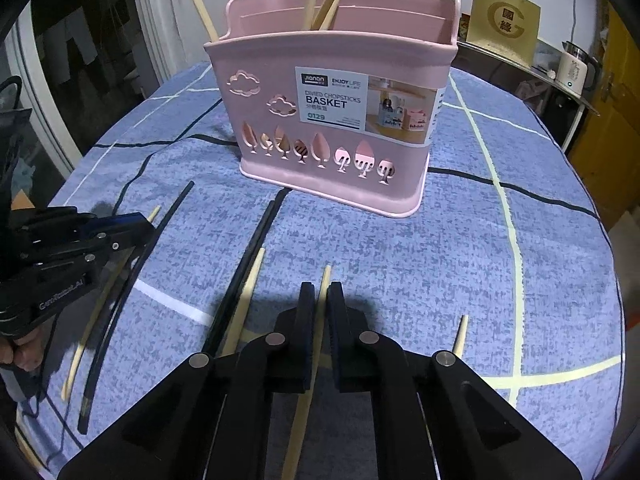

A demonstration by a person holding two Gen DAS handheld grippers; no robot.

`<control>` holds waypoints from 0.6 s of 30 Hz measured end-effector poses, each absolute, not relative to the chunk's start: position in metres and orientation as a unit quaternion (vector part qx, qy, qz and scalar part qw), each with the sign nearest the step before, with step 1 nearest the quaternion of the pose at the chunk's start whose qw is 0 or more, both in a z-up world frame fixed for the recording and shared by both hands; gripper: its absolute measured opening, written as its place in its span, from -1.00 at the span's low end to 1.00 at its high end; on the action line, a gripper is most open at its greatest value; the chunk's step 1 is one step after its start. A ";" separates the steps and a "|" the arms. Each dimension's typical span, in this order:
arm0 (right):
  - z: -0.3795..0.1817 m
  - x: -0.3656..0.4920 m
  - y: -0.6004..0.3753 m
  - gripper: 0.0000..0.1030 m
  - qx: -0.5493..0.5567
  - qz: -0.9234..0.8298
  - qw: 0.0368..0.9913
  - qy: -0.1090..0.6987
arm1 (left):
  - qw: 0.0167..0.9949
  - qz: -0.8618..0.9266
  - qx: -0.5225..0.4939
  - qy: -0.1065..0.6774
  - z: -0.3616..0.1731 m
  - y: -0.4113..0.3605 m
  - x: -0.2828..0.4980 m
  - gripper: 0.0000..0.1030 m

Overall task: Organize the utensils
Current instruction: 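Grasp a bamboo chopstick with the left tool while the right tool grasps another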

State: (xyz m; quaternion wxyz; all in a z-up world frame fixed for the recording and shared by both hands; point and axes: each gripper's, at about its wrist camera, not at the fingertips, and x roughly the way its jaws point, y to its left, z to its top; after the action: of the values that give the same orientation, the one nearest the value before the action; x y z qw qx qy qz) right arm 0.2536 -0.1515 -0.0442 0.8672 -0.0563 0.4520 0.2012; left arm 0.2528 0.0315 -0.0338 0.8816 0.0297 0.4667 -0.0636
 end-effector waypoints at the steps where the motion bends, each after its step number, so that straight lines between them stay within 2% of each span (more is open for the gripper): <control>1: -0.044 0.253 -0.151 -0.88 -0.055 0.202 0.867 0.452 | 0.881 -0.065 0.026 0.468 -0.034 0.033 0.253 -0.91; 8: -0.024 0.248 -0.158 -0.90 -0.038 0.214 0.875 0.432 | 0.888 -0.070 0.001 0.455 -0.016 0.043 0.247 -0.91; 18: 0.028 0.239 -0.175 -0.90 -0.014 0.224 0.897 0.381 | 0.913 -0.078 -0.017 0.400 0.047 0.052 0.230 -0.91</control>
State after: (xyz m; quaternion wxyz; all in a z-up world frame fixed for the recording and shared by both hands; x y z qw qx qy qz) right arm 0.2386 -0.1752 0.0277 0.8967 -0.0143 0.3813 0.2244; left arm 0.2302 0.0523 0.0466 0.9129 -0.0169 0.4004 -0.0778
